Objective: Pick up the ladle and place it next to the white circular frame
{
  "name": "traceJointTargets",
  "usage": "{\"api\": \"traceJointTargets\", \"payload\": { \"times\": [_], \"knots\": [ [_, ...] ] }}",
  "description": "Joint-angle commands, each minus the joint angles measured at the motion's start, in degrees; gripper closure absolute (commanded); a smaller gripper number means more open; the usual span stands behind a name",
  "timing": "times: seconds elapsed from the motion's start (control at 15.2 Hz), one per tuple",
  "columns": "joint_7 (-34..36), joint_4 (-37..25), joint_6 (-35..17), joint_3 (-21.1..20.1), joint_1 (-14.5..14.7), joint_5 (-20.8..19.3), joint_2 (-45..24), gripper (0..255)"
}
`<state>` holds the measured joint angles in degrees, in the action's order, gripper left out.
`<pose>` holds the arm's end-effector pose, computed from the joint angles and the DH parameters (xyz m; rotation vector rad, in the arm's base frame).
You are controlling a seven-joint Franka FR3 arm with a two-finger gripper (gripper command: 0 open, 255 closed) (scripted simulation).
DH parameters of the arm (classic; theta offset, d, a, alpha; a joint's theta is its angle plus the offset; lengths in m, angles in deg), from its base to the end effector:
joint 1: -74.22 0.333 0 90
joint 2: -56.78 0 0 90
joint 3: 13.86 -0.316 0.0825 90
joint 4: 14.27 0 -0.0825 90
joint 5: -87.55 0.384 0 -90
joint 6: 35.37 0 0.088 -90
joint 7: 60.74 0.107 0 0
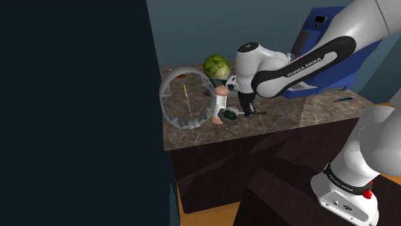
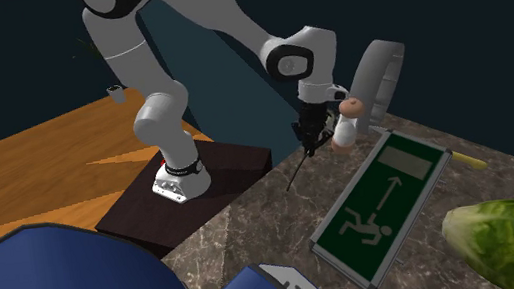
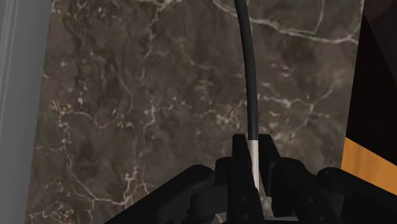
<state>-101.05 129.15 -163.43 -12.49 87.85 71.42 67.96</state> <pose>0.4319 0.0854 0.3496 2.5143 1.5423 -0.1789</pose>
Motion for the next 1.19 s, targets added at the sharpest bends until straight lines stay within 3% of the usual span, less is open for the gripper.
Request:
{"api": "traceJointTargets", "payload": {
  "times": [0.0, 0.4, 0.46, 0.79, 1.06, 1.12],
  "knots": [
    [0.19, 0.37, -0.60, 0.00, -0.02, -0.12, -0.20, 255],
    [0.19, 0.37, -0.60, 0.00, -0.02, -0.12, -0.20, 255],
    [0.19, 0.37, -0.60, 0.00, -0.02, -0.12, -0.20, 0],
    [0.19, 0.37, -0.60, 0.00, -0.02, -0.12, -0.20, 0],
    [-0.71, -3.65, 7.30, -0.89, 0.98, 1.69, 3.60, 0],
    [-0.71, -3.65, 7.30, -0.89, 0.98, 1.69, 3.60, 0]
  ]
}}
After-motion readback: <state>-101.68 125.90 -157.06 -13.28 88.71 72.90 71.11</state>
